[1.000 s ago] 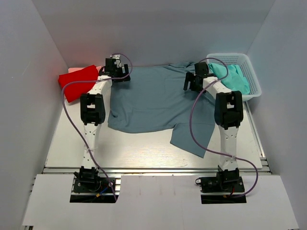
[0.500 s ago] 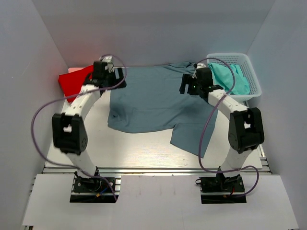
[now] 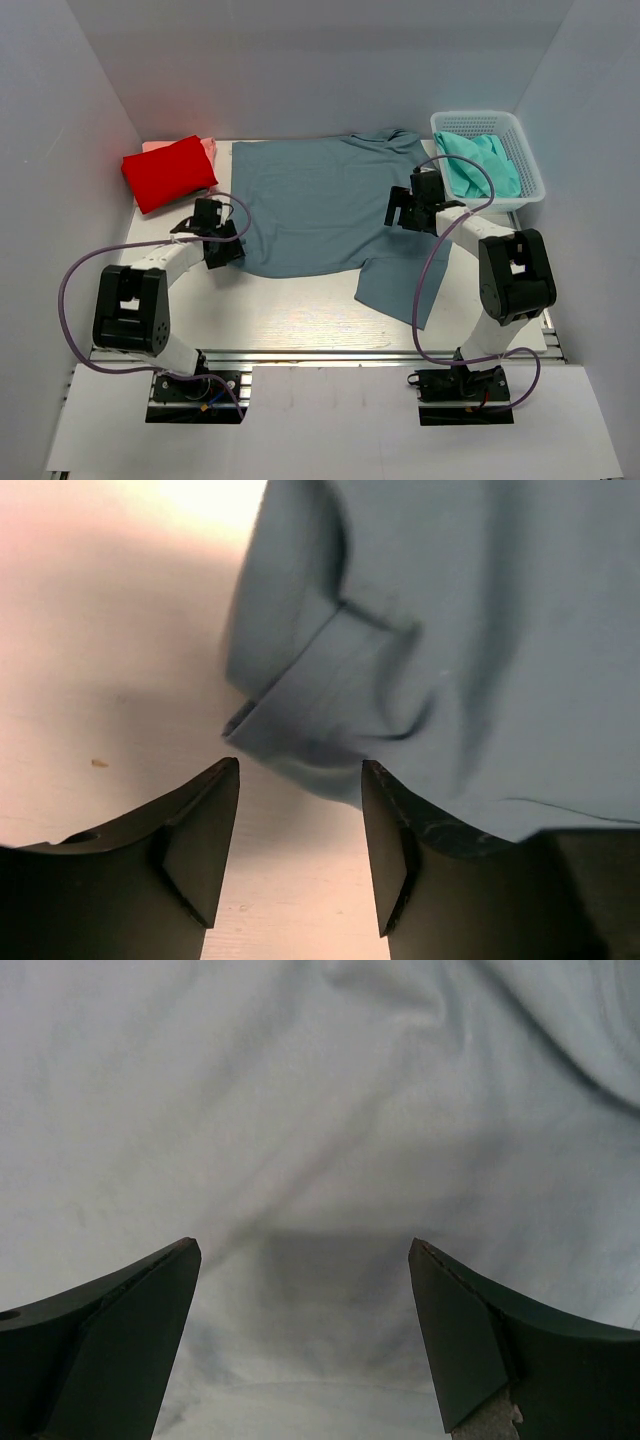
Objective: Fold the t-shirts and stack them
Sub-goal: Flatten out the tshirt
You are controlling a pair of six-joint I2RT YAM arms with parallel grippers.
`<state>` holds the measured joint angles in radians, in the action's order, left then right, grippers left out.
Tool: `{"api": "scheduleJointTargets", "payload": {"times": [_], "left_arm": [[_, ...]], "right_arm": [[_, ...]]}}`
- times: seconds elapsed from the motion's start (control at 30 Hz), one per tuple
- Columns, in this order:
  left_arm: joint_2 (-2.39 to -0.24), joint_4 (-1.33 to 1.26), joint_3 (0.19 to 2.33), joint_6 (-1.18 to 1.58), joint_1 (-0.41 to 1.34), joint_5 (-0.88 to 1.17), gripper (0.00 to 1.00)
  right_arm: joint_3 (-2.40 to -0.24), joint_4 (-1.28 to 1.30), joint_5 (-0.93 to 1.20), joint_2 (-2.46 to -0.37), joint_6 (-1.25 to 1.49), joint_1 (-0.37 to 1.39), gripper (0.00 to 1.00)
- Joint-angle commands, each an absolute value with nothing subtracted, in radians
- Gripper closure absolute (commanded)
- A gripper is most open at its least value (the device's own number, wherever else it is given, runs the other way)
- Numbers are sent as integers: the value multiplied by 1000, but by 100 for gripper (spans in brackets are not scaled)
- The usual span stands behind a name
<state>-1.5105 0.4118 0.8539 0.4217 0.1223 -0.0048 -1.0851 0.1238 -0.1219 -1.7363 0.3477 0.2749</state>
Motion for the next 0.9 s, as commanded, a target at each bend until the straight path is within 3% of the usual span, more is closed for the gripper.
{"api": "scheduleJointTargets", "payload": {"times": [0.0,0.23,0.4,0.53,0.57,0.63,0.87], "left_arm": [[-1520,391,833,475,117,-50,38],[-1497,391,819,534,98,-169,38],[-1523,362,809,545,86,-181,47],[-1577,331,808,532,77,-143,69],[-1586,322,808,520,77,-103,81],[-1598,313,808,511,77,-69,97],[-1433,450,773,544,77,-135,100]], "right_arm": [[-1066,130,-130,-1715,365,270,10],[-1043,147,-155,-1729,364,268,10],[-1055,155,-155,-1753,357,270,10],[-1066,167,-172,-1766,357,268,10],[-1065,172,-178,-1767,357,268,10],[-1066,173,-184,-1773,359,268,10],[-1069,176,-179,-1781,368,268,10]]}}
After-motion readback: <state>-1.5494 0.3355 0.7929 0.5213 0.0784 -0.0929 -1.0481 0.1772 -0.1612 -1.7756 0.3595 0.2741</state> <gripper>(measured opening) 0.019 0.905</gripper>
